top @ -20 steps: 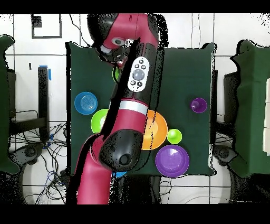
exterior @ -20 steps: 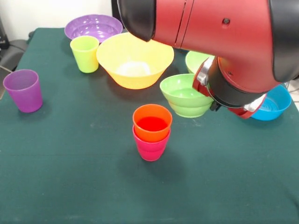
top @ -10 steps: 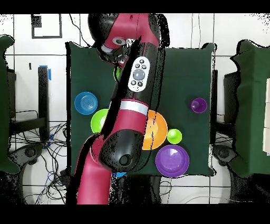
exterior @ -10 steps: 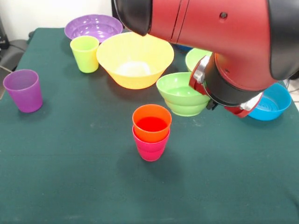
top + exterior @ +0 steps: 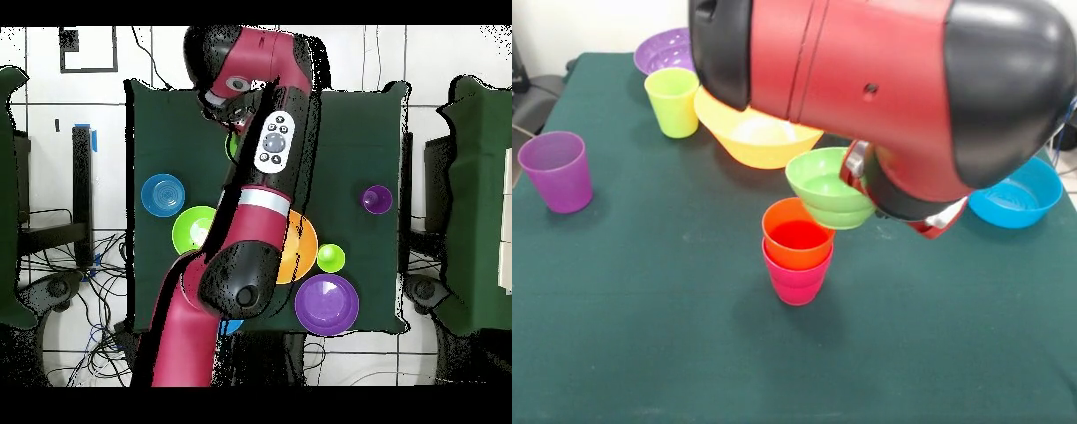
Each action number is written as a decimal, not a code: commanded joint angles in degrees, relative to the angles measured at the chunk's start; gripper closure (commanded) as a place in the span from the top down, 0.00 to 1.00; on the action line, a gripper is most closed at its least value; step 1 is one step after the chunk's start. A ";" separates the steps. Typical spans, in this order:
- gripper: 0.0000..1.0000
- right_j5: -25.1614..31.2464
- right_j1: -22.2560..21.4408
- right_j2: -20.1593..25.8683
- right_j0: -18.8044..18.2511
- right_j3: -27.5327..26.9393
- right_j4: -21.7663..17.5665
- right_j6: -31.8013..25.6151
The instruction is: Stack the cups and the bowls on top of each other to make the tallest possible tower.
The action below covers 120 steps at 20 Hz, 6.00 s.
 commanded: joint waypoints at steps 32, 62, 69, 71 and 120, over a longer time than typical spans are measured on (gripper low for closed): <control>0.00 -3.93 0.43 -5.41 -4.21 -2.83 1.85 -6.31; 0.00 -4.91 4.02 -17.85 -5.33 -3.77 17.76 -5.49; 0.00 -6.67 3.60 -20.20 -6.24 -3.78 16.75 -6.61; 0.00 -6.64 3.54 -20.43 -6.36 -3.75 16.57 -6.91; 1.00 -5.99 -1.10 -18.72 -5.14 -2.54 14.92 -5.91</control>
